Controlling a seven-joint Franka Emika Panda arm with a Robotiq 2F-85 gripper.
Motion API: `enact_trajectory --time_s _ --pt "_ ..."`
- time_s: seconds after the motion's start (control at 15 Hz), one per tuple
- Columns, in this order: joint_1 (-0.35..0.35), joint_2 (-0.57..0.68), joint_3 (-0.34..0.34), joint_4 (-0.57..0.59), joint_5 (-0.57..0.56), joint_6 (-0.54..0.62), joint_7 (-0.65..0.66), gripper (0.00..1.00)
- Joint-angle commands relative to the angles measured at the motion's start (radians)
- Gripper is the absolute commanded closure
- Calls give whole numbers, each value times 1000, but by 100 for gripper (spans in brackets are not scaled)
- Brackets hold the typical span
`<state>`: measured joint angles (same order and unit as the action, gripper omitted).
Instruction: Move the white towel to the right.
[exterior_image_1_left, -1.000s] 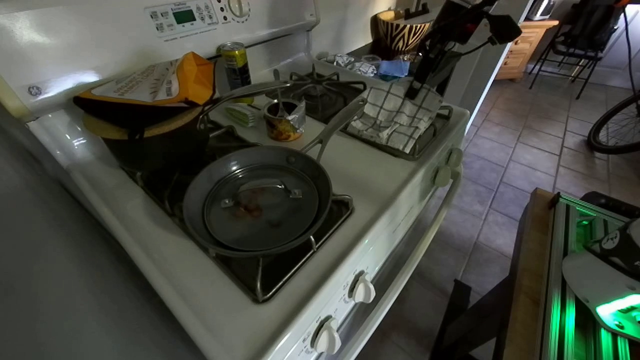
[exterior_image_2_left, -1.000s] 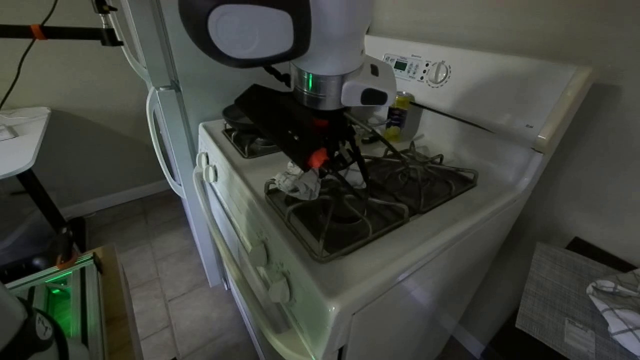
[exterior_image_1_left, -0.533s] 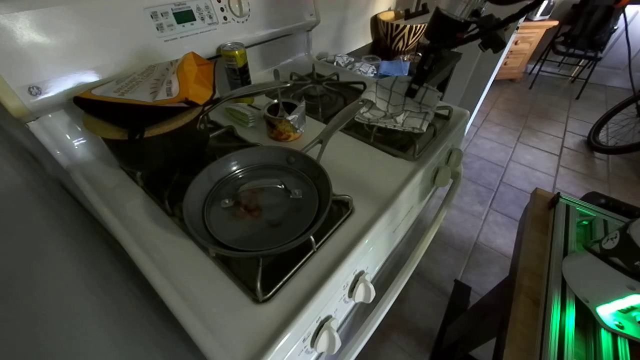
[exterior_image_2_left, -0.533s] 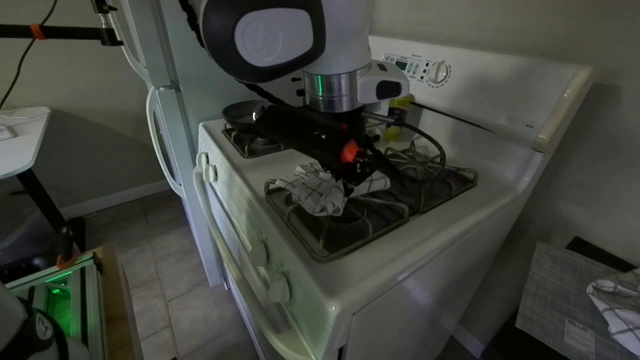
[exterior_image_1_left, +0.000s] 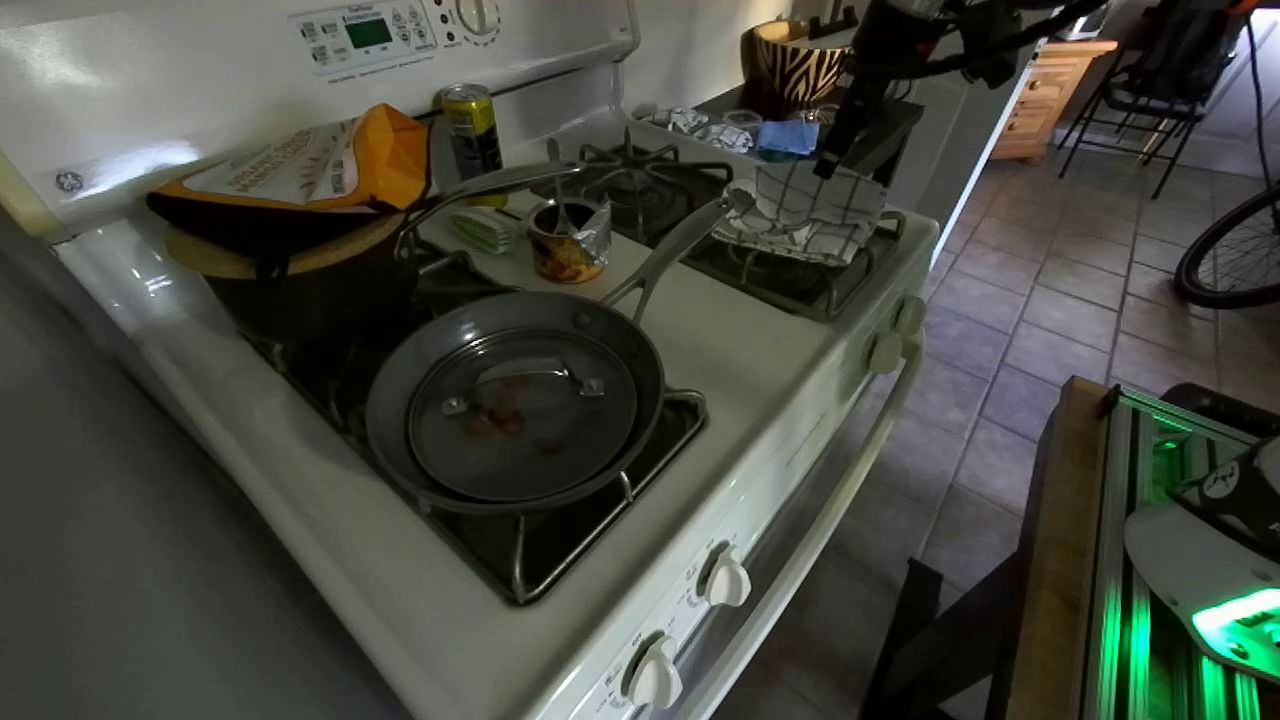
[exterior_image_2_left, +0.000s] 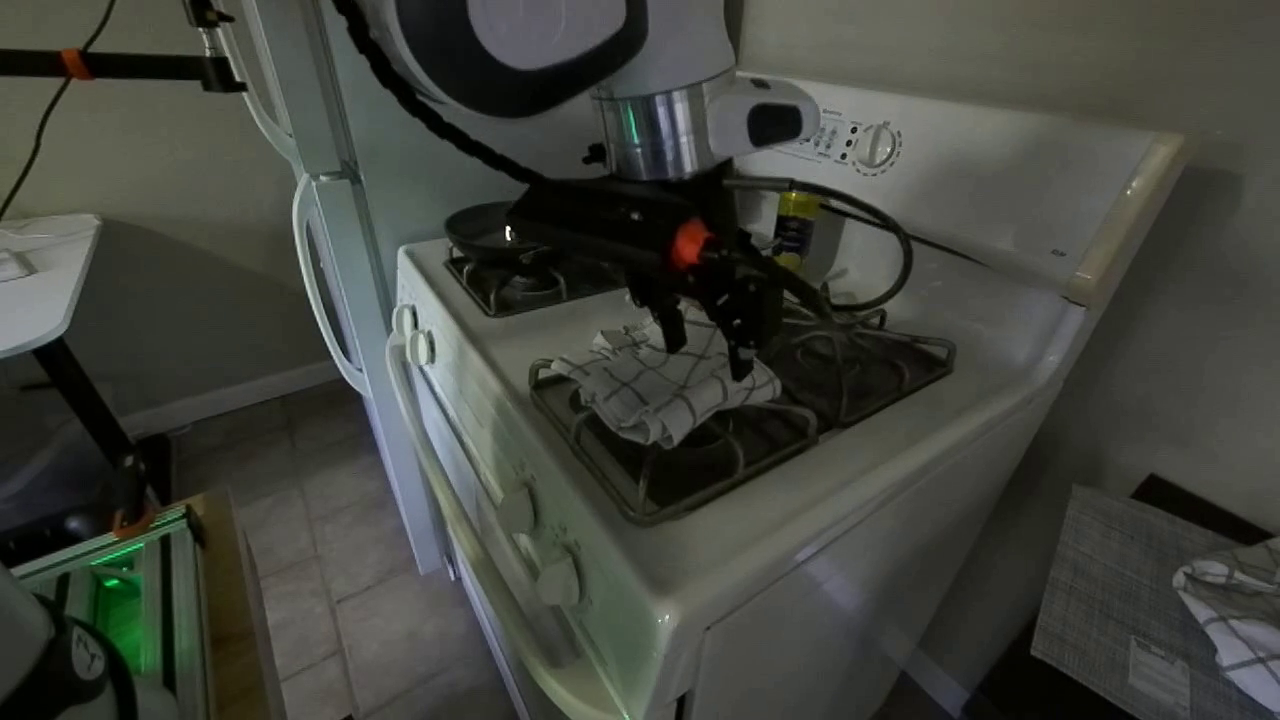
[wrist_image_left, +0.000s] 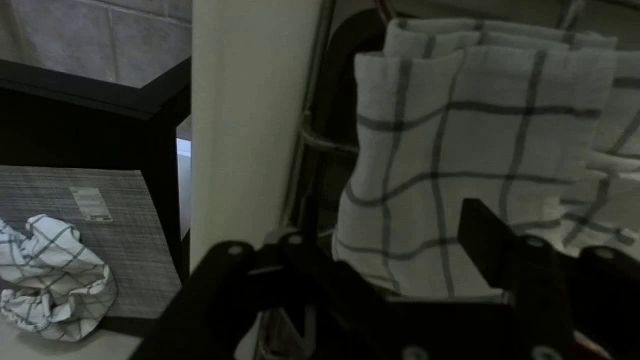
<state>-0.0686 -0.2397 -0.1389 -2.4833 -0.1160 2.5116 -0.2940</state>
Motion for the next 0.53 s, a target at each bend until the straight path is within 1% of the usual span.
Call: enact_trajectory --time_s 0.0,0.07,0.2,0.33,0.4,0.47 --pt "33 -140 -6 -6 104 -126 -34 0" --pt "47 -171 -10 -2 131 -168 -58 0" --pt "73 -231 -6 -3 150 -235 -103 0" --pt "107 -287 -4 -19 162 -239 -153 0" --pt "81 -224 -1 16 135 -220 -104 0" --pt "95 -247 -1 12 138 -227 -117 0"
